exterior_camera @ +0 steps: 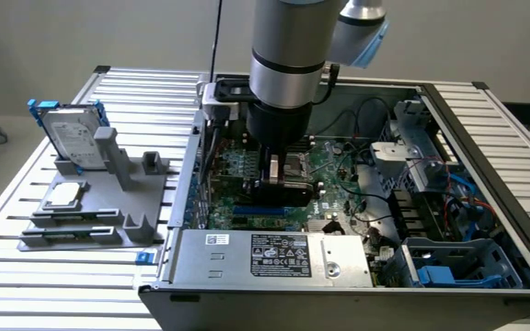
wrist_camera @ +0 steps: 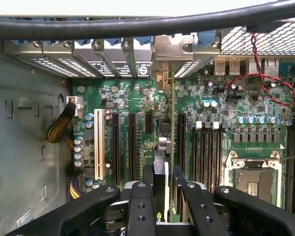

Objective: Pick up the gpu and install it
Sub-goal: 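Insert the gpu into the slot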

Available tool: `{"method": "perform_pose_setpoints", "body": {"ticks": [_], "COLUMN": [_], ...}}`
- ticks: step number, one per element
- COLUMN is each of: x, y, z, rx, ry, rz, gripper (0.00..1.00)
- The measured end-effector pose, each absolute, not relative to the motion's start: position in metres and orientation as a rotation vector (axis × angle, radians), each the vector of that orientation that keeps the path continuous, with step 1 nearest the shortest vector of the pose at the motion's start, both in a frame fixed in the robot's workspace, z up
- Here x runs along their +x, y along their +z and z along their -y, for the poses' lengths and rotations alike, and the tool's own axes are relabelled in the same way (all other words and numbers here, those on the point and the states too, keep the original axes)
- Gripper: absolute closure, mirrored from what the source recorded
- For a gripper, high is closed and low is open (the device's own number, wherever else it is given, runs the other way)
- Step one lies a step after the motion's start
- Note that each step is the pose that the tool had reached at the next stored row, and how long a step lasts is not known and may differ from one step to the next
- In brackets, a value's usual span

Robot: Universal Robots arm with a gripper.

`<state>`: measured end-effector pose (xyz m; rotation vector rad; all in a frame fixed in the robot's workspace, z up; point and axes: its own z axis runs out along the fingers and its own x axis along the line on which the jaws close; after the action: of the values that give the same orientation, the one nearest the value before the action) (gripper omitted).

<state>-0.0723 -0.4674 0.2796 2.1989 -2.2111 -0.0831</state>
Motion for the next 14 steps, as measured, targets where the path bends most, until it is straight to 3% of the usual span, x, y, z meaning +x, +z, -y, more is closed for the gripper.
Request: {"method": "perform_pose_setpoints", "body": {"ticks": [14], "x": [-0.0748], "y": [0.2778], "z": [0.4674], "rx": [2.201], "ry": [-0.087], "rz": [2.212], "gripper": [0.73]}}
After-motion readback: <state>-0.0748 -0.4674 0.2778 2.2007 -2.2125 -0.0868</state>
